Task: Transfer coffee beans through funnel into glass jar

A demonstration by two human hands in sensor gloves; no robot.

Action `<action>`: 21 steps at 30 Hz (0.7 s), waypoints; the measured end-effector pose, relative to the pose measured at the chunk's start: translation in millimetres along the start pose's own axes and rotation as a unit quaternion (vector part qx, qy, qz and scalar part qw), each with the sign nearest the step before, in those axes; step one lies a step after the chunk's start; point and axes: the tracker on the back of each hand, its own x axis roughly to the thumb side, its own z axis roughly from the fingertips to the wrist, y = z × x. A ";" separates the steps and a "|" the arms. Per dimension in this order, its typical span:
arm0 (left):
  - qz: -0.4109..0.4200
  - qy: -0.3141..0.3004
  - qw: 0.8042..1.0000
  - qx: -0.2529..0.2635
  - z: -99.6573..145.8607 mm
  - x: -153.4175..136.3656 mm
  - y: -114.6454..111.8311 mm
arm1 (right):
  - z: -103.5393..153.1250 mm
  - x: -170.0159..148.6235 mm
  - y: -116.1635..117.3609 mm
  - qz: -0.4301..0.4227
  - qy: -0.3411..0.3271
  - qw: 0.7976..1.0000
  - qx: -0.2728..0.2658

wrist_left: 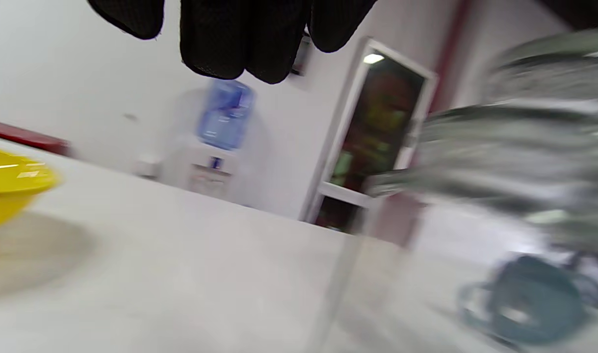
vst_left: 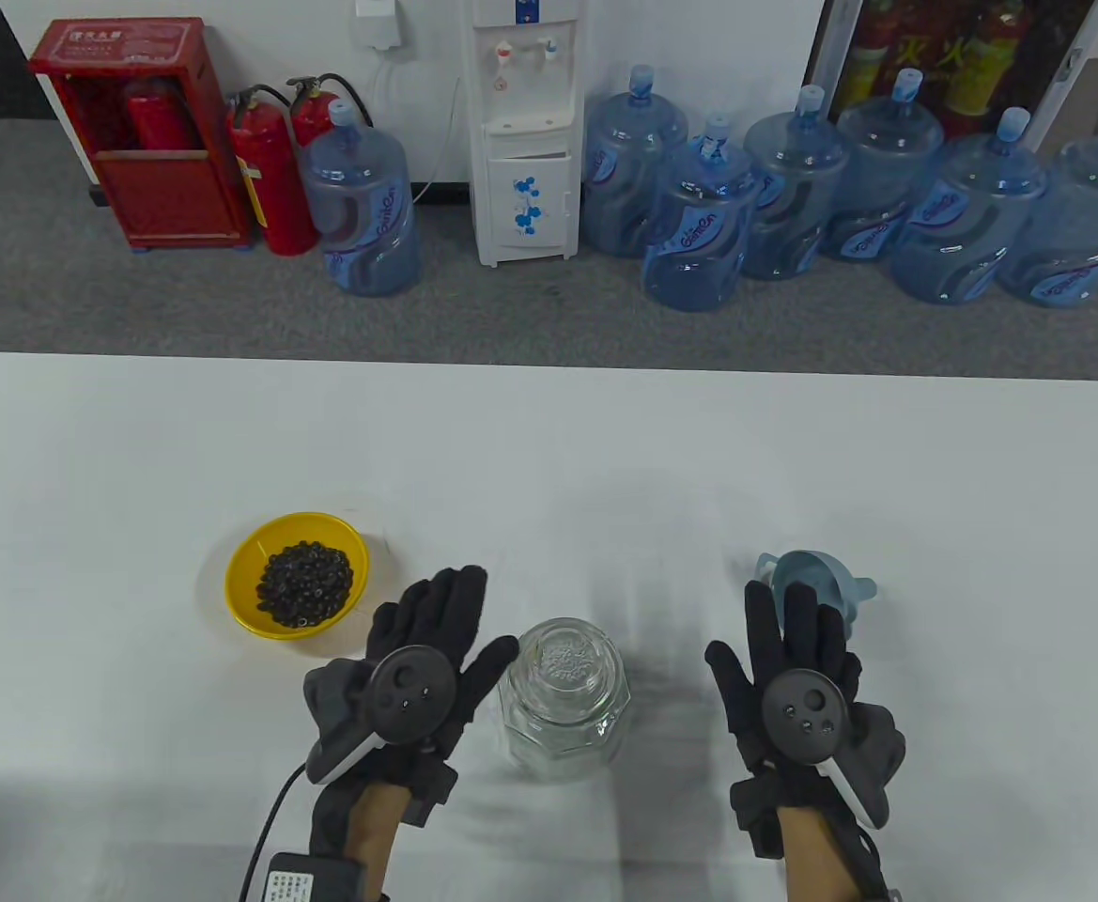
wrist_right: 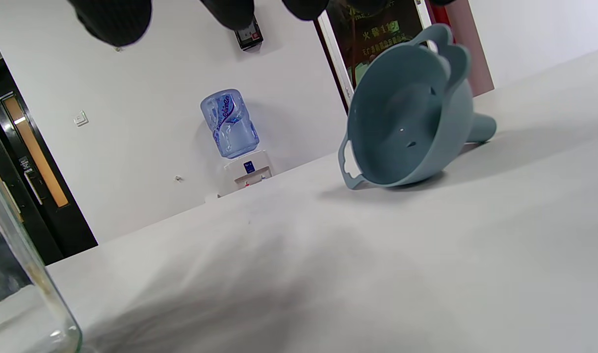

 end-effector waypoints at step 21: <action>-0.171 -0.125 0.977 -0.020 -27.7 61.2 -19.9 | -0.7 -3.2 -2.2 -0.040 0.002 0.999 0.003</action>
